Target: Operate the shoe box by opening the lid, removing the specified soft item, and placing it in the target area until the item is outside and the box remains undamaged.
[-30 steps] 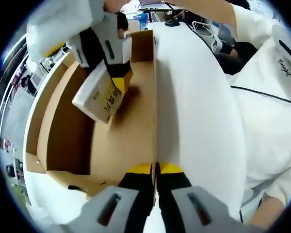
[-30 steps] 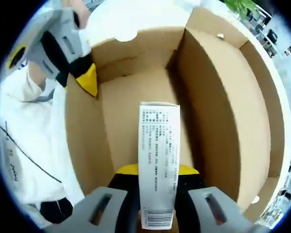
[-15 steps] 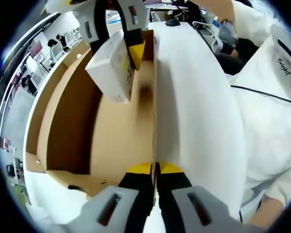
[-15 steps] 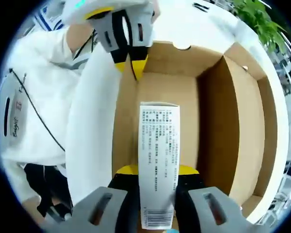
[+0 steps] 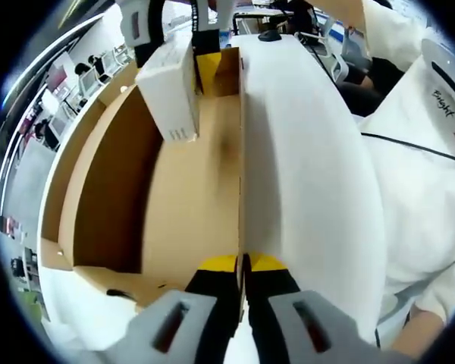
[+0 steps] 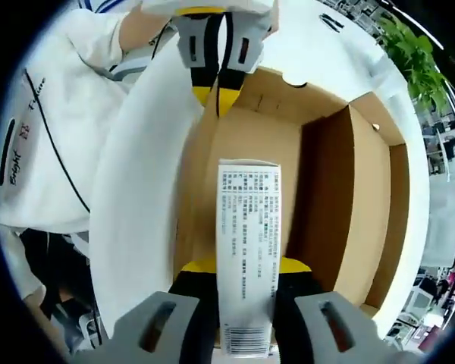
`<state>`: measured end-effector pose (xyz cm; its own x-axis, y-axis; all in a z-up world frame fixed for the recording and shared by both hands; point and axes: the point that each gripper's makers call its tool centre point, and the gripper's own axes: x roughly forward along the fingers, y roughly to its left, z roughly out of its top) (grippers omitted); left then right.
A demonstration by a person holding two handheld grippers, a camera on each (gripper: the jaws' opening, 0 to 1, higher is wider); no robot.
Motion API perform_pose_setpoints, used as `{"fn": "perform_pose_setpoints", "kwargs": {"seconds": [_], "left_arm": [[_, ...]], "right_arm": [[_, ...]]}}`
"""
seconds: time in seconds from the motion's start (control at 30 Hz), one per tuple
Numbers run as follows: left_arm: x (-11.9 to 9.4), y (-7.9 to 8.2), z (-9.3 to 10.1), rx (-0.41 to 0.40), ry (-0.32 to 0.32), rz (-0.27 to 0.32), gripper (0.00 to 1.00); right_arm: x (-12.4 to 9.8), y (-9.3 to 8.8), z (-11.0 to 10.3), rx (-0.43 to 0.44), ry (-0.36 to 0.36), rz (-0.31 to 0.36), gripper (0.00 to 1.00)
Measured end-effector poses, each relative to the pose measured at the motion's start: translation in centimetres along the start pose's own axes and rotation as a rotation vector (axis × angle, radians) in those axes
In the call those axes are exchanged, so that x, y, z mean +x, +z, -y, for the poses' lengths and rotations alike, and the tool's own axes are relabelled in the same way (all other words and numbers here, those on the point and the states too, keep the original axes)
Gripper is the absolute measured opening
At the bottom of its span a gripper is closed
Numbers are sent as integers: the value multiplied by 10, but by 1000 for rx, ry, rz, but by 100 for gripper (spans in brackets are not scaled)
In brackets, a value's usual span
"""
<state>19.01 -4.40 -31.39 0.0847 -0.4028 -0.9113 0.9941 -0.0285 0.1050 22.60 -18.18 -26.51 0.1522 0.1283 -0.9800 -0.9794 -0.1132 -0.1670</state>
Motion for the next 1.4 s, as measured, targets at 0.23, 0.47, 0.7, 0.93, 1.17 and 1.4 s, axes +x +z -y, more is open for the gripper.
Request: {"fn": "perform_pose_setpoints", "kwargs": {"seconds": [0.23, 0.47, 0.7, 0.93, 1.17, 1.4], "left_arm": [[0, 0, 1, -12, -15, -4, 1], [0, 0, 0, -15, -5, -2, 2], [1, 1, 0, -13, -2, -5, 2], [0, 1, 0, -19, -14, 0, 1], [0, 0, -1, -17, -15, 0, 1], [0, 0, -1, -17, -16, 1, 1]], "right_arm": [[-17, -2, -12, 66, 39, 63, 22], [-28, -3, -5, 24, -21, 44, 22], [-34, -6, -14, 34, 8, 64, 22], [-38, -24, -14, 92, -21, -10, 22], [-37, -26, -33, 97, 64, 30, 22], [-43, -28, -39, 111, 72, 71, 22]]}}
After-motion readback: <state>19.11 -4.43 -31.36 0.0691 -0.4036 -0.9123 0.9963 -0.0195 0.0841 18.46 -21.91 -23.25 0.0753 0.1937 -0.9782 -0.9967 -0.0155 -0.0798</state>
